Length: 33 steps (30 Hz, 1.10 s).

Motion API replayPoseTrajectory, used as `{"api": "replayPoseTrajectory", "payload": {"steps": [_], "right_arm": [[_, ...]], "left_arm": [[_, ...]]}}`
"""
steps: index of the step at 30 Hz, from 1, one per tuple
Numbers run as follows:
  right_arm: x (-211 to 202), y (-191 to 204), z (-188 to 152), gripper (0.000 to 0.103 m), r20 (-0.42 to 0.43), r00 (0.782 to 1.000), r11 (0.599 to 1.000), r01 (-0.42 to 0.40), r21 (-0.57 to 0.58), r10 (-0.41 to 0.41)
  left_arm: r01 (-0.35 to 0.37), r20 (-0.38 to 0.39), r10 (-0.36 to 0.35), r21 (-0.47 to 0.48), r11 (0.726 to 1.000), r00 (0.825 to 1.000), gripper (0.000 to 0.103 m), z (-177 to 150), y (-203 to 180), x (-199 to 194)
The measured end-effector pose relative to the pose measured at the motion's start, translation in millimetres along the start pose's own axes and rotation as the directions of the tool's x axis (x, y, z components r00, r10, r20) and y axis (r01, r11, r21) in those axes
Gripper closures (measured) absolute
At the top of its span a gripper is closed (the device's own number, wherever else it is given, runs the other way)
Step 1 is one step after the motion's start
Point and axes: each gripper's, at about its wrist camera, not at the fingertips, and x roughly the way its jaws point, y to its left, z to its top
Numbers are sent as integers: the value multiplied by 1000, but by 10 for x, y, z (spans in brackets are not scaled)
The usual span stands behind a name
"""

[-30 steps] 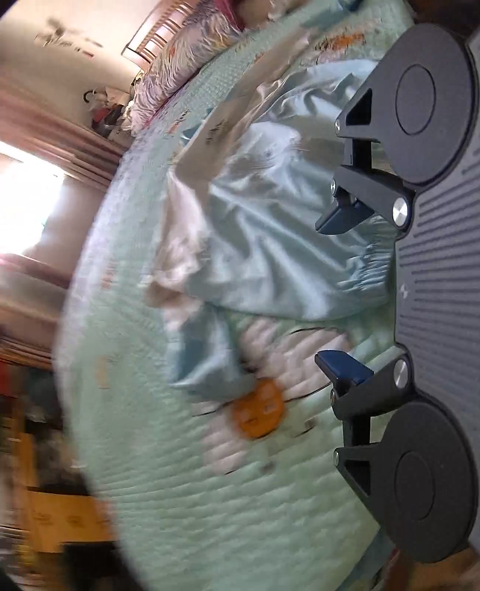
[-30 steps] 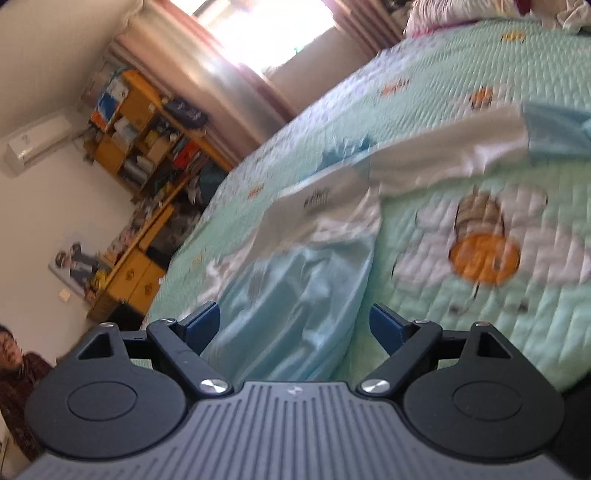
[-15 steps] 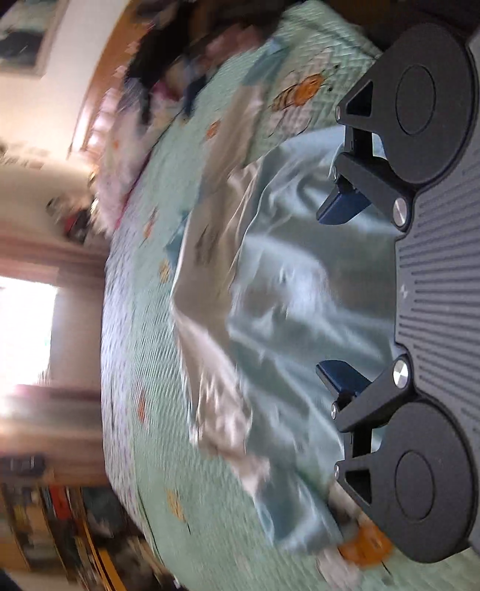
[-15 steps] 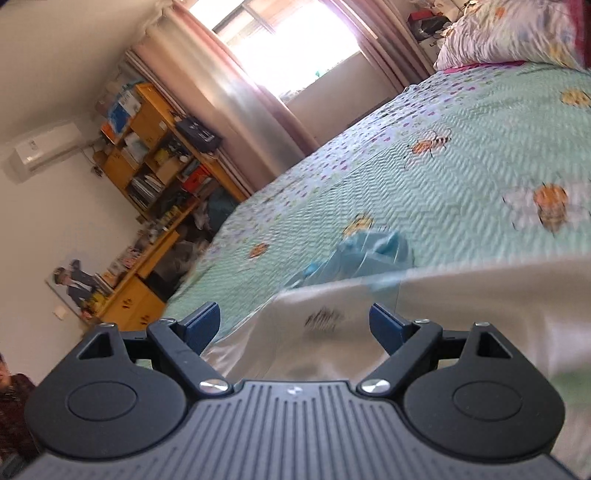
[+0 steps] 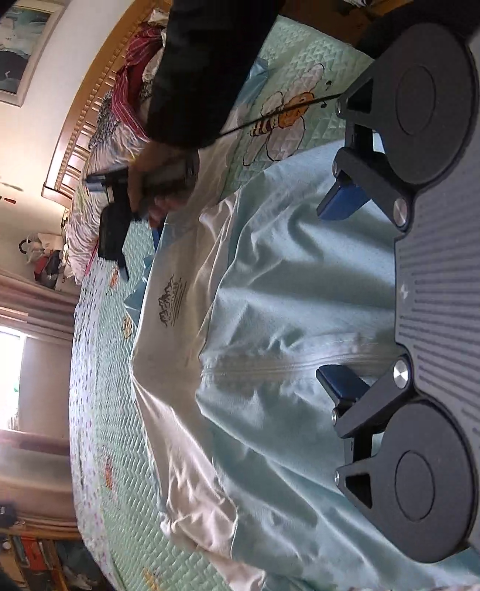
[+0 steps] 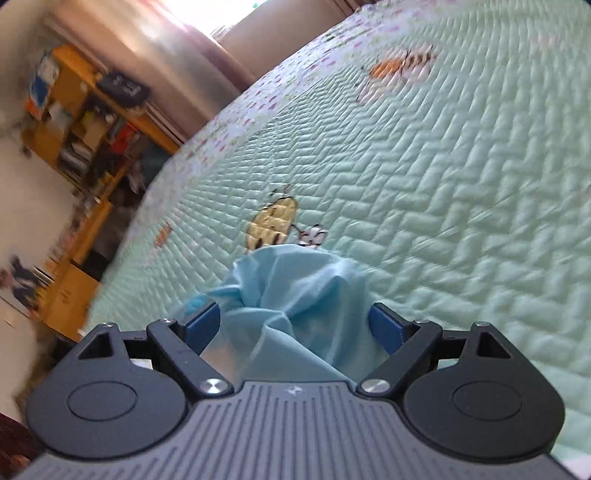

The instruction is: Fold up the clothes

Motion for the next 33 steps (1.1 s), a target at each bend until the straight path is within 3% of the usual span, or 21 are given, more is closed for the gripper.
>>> {"api": "replayPoseTrajectory", "payload": {"steps": [2,4,5,6,9,11,13,14,15,16,17,18,20,21,24,30,33], "right_arm": [[124,19,-9,18,2,1000,1000,-2,-8,2],[241,106,41,67,-22,1000,999,-6,-36,5],[294,177,138,98,-30,1000,999,4,-40,-5],[346,250,239,99,-37,999,999,16,-44,-18],[425,530,617,99,2,1000,999,-12,-50,12],[356,806,992,99,120,990,996,-71,-58,77],[249,1041,1238,98,264,957,988,-88,-124,118],[264,1041,1262,85,252,964,991,-48,-129,79],[285,1032,1279,51,234,972,991,-5,-131,36],[306,1022,1297,35,216,976,990,38,-134,-8],[286,938,1204,27,178,982,986,84,-142,-58],[264,847,1103,27,139,984,980,130,-153,-109],[38,605,792,27,157,978,974,161,-159,-136],[-66,478,628,27,156,979,977,156,-146,-133],[-251,106,223,27,50,990,985,137,-107,-132],[-361,-33,-194,27,-15,980,929,181,-323,-197],[-350,-88,-237,26,-42,980,916,164,-366,-193]], "left_arm": [[12,-2,-12,-7,1000,1000,16,13,19,64],[27,0,-27,-24,999,1000,16,7,41,104],[37,0,-37,-36,999,999,16,1,54,119],[46,1,-46,-45,998,999,16,-5,62,127],[63,3,-63,-61,996,998,15,-12,69,142],[87,2,-87,-77,993,996,15,-2,72,163],[113,0,-113,-95,989,994,15,9,76,185],[116,-3,-117,-96,989,993,15,13,60,201],[117,-2,-118,-91,989,993,15,13,40,205],[124,1,-124,-84,989,992,15,9,21,201],[131,3,-131,-80,988,991,15,-1,0,194],[138,4,-138,-78,987,990,15,-13,-21,185],[144,4,-145,-79,986,989,15,-46,-51,154],[145,2,-145,-80,986,989,15,-56,-67,139],[135,-2,-136,-76,988,991,14,-76,-117,95],[91,-9,-92,-63,994,996,11,-77,-173,20],[75,-19,-76,-71,995,997,11,-70,-163,33]]}}
